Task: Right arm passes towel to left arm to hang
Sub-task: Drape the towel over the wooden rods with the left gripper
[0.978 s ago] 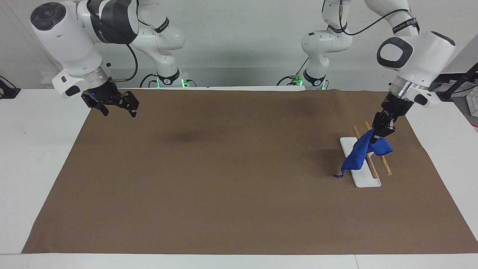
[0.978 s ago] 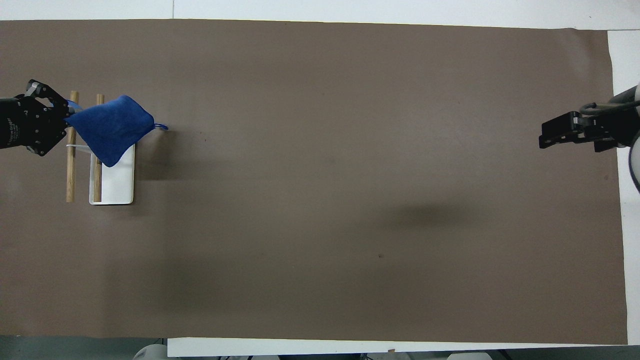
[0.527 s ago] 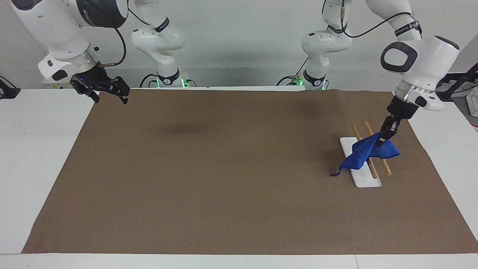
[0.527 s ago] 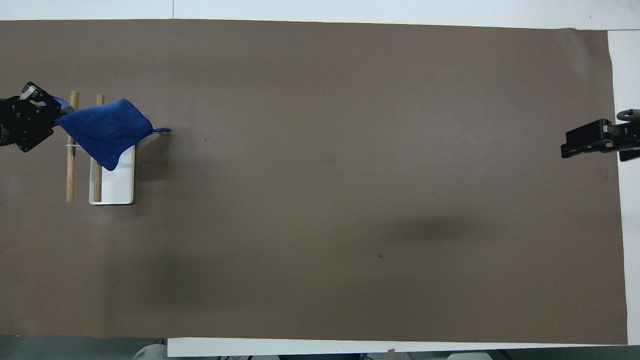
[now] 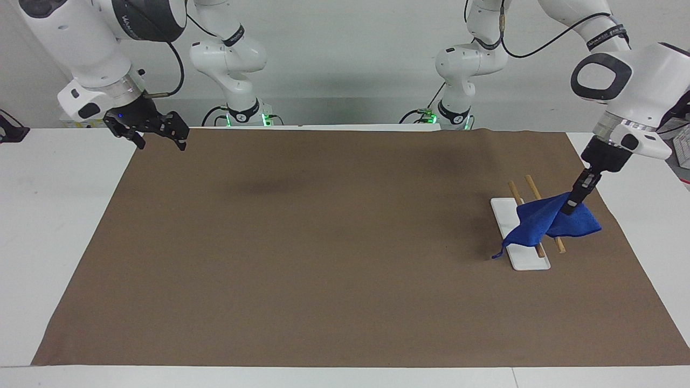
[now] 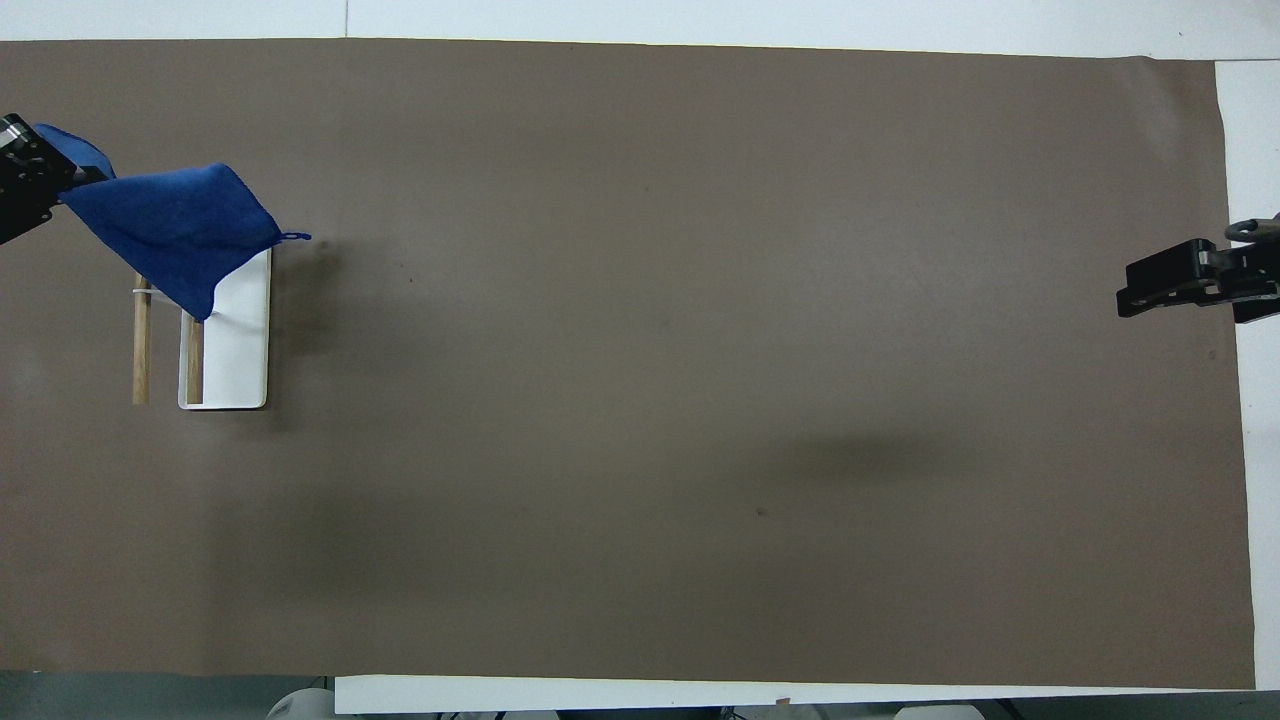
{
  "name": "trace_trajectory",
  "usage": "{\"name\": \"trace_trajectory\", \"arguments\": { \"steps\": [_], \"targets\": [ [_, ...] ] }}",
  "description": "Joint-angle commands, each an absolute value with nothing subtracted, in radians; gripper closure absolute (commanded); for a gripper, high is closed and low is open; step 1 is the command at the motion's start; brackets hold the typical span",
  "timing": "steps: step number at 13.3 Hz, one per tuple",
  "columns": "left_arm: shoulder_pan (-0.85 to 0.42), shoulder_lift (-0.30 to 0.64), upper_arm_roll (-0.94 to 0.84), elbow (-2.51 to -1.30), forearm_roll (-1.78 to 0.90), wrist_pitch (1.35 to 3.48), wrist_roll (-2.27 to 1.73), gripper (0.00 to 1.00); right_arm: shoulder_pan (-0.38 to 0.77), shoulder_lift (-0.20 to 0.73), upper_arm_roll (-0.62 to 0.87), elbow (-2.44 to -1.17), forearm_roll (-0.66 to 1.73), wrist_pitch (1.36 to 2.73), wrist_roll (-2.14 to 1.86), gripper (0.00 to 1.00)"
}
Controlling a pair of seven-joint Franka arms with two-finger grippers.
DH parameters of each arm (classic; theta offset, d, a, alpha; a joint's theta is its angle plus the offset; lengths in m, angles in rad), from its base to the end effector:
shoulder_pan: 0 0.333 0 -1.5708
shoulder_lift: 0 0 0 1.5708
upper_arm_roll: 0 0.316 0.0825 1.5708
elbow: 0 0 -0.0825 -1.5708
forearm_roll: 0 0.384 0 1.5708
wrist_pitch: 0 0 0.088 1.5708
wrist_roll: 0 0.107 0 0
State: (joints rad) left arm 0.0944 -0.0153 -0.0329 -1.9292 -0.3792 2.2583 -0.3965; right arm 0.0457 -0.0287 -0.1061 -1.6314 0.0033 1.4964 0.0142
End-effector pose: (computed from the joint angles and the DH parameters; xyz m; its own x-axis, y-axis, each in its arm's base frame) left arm 0.5861 0.0260 0.5295 0.7693 0.6238 0.1379 0.5187 -0.7359 0.4352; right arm 0.5350 -0.0328 0.6056 0.9916 -0.0736 -0.1063 -0.0745 -0.9972 -0.0048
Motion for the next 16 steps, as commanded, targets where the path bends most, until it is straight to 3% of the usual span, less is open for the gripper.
{"name": "trace_trajectory", "arguments": {
  "steps": [1,8,16],
  "targets": [
    [0.109,-0.002,-0.038,-1.904,-0.362,2.241,-0.388,1.00,0.040,-0.029,-0.103,-1.628,-0.011,1.486,-0.009,0.00],
    [0.158,0.000,-0.038,-1.914,-0.272,2.315,-0.394,1.00,0.040,-0.029,-0.107,-1.632,-0.011,1.496,-0.006,0.00],
    [0.156,-0.005,-0.037,-2.028,-0.250,2.356,-0.489,0.99,0.040,-0.029,-0.115,-1.632,-0.011,1.491,-0.008,0.00]
  ]
}}
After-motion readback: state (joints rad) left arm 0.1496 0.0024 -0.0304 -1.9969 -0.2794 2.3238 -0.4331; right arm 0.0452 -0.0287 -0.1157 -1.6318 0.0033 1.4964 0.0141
